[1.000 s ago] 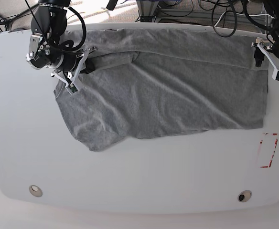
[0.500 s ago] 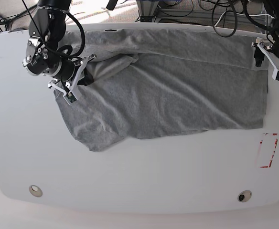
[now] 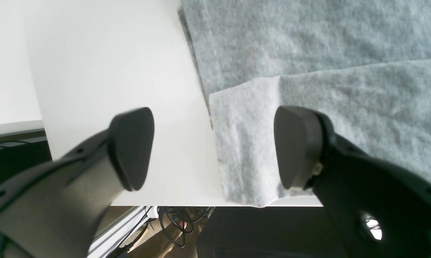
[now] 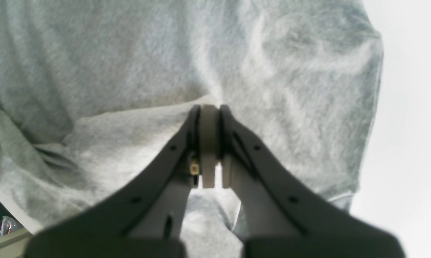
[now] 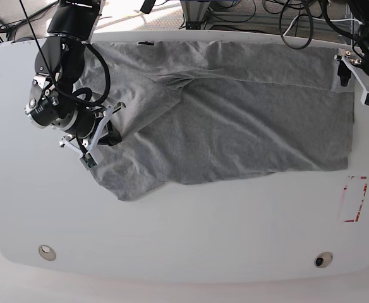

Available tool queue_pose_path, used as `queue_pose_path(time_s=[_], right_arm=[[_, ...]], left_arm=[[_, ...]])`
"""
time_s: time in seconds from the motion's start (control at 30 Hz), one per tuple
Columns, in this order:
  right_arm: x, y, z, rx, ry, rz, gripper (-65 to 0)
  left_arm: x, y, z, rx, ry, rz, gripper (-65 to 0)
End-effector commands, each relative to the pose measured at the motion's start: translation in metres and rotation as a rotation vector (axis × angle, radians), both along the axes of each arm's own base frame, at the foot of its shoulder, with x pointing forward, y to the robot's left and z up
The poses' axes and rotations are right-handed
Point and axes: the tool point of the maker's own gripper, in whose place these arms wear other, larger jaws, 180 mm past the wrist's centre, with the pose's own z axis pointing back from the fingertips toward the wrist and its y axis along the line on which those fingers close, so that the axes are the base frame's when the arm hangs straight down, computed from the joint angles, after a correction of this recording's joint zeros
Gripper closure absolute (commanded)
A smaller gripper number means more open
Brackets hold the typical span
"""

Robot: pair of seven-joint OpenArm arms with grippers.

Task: Fold the T-shirt properly
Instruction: 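Grasp the shirt hem with the right gripper and drag it outward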

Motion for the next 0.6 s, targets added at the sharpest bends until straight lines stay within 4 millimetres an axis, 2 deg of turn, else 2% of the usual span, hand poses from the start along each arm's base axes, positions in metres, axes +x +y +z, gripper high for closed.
queue_pose_path(time_s=[0.0, 0.23, 0.27, 0.33, 0.37, 0.4, 0.53, 0.57], right_arm=[[0.014, -0.002, 0.009, 0.021, -0.035, -0.005, 0.0], [0.028, -0.002, 0.013, 0.037, -0.045, -0.01, 0.0], [0.03, -0.002, 0.015, 0.039, -0.051, -0.009, -2.7], [0.03, -0.002, 0.016, 0.039, -0.053, -0.009, -11.3], [0.03, -0.002, 0.016, 0.039, -0.053, -0.011, -17.1], [0.031, -0.003, 0.017, 0.039, -0.058, -0.012, -26.0], [0.033, -0.009, 0.021, 0.024, -0.071, -0.017, -48.5], [0.035, -0.015, 0.024, 0.007, -0.076, -0.019, -51.0]], left_arm=[[0.005, 0.003, 0.01, 0.018, -0.029, -0.01, -48.5], [0.005, 0.003, 0.01, 0.018, -0.029, -0.01, -48.5], [0.005, 0.003, 0.01, 0.018, -0.029, -0.01, -48.5], [0.005, 0.003, 0.01, 0.018, -0.029, -0.01, -48.5], [0.005, 0.003, 0.01, 0.018, -0.029, -0.01, -48.5], [0.005, 0.003, 0.01, 0.018, -0.029, -0.01, -48.5], [0.005, 0.003, 0.009, 0.017, -0.029, -0.012, -48.5], [0.005, 0.003, 0.009, 0.017, -0.029, -0.012, -48.5]])
